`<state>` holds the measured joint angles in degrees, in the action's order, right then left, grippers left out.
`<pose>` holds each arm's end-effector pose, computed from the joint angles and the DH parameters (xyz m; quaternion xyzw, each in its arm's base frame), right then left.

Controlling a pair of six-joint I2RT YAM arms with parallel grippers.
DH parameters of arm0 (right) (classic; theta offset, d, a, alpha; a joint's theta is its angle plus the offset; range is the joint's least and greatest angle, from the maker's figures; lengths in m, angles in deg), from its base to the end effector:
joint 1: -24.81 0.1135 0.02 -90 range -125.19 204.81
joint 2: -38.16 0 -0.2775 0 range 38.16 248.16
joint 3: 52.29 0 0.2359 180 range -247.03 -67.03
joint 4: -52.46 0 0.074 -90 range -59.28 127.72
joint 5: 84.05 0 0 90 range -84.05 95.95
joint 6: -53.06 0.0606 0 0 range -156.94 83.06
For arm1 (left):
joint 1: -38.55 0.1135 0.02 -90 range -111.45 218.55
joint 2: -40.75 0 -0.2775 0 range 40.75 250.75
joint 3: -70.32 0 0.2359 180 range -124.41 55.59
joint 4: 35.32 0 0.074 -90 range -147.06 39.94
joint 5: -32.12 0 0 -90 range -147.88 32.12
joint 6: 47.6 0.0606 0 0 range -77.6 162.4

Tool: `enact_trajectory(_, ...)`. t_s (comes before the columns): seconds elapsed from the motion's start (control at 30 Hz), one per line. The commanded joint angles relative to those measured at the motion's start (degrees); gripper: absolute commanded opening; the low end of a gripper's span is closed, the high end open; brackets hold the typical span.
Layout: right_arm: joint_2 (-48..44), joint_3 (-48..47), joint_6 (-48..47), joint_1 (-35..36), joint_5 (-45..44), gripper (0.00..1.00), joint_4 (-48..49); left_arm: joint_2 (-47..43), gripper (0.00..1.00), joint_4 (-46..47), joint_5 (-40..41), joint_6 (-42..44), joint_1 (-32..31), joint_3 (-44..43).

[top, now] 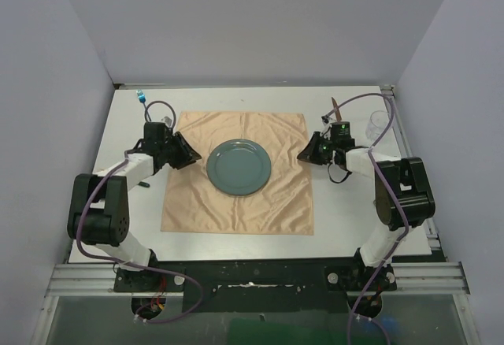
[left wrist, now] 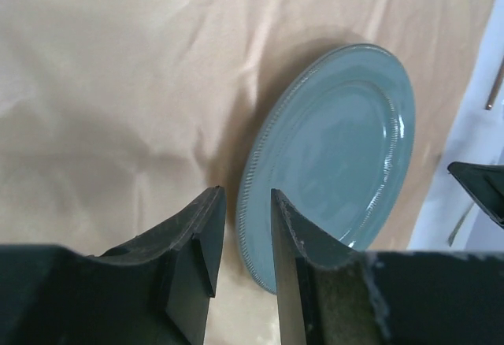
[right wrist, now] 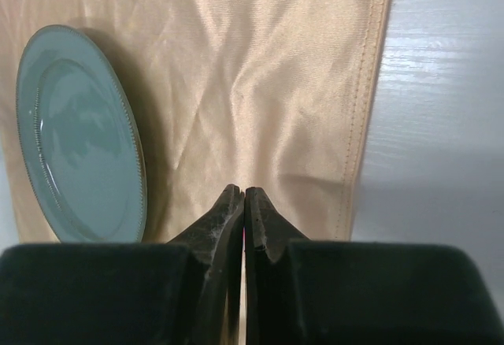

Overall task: Set the dinner table for one person
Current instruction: Adjust the plate on the napkin.

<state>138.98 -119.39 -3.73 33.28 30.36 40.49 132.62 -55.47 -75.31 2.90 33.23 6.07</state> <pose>0.3509 0.0776 0.1627 0.1160 0.9013 0.3141 0.2748 0.3236 -0.0484 0.1839 -0.2188 0.8974 -0.2664 0.2753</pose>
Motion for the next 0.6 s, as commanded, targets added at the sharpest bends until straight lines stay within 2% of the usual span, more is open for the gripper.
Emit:
enact_trajectory(0.0, -4.0, -2.6, -1.6, 2.0, -5.5, 0.0, -2.0, 2.9, 0.28, 6.6, -6.6, -1.4, 0.0, -3.6)
enact_trajectory(0.3, -0.1, -4.5, -1.4, 2.5, -7.3, 0.0, -3.2, 5.7, 0.27, 6.4, -2.6, 0.2, 2.1, 0.3)
enact_trajectory(0.57, 3.4, -6.3, -1.5, 2.8, -7.7, 0.0, -3.3, 8.0, 0.27, 5.4, -3.4, 1.5, 2.9, -0.3)
